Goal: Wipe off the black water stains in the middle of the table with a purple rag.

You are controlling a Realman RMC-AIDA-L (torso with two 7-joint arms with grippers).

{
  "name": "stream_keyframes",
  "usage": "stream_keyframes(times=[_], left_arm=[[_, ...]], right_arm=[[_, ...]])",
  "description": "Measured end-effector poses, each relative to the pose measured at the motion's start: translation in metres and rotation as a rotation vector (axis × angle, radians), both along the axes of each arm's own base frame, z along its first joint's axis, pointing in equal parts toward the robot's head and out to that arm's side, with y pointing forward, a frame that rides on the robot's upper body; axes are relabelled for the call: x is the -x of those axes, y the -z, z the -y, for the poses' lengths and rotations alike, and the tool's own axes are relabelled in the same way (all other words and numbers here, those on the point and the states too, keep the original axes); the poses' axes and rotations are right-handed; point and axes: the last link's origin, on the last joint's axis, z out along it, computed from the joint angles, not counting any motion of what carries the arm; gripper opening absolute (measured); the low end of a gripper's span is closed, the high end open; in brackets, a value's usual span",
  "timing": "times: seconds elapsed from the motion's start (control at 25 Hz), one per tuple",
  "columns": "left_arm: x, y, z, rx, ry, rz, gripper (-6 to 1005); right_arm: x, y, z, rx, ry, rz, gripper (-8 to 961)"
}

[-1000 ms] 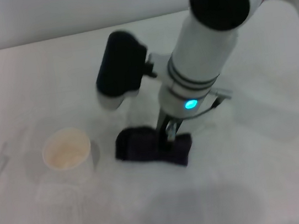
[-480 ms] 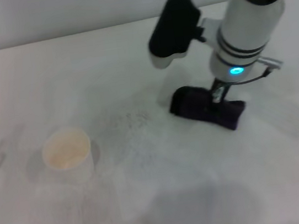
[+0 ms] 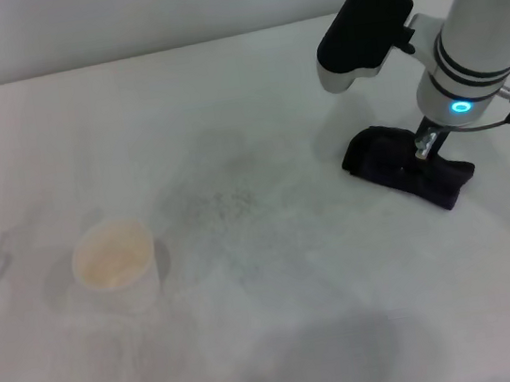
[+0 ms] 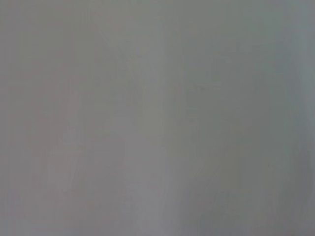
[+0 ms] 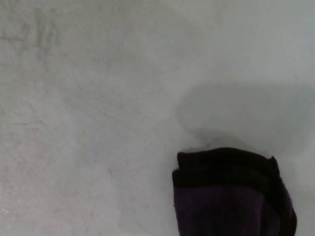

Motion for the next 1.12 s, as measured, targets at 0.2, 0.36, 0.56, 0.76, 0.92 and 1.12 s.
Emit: stream_keyframes(times=[0.2, 0.36, 0.56, 0.76, 0.92, 1.12], left_arm=[[-0.001, 0.000, -0.002, 0.000, 0.005, 0.000, 875], [-0.001, 0.000, -0.002, -0.001, 0.005, 0.000, 876], [-0.001, 0.000, -0.001, -0.001, 0.004, -0.001, 876], [0.000, 0.001, -0.001, 0.003, -0.004, 0.001, 876], [0.000, 0.002, -0.001, 0.006, -0.009, 0.001, 876], [-0.001, 0.002, -0.004, 0.004, -0.004, 0.002, 876]], right_arm=[[0.006, 0.004, 0.004, 0.030, -0.030, -0.047, 178], [0.004, 0.001, 0.002, 0.016, -0.032, -0.021, 186], [0.003, 0.000, 0.003, 0.013, -0.028, -0.016, 195], [0.010, -0.008, 0.003, -0.020, -0.060, -0.051, 233], [0.017, -0.026, 0.005, -0.087, -0.115, -0.116, 358], [0.002, -0.051, 0.000, -0.197, -0.146, -0.180, 389]])
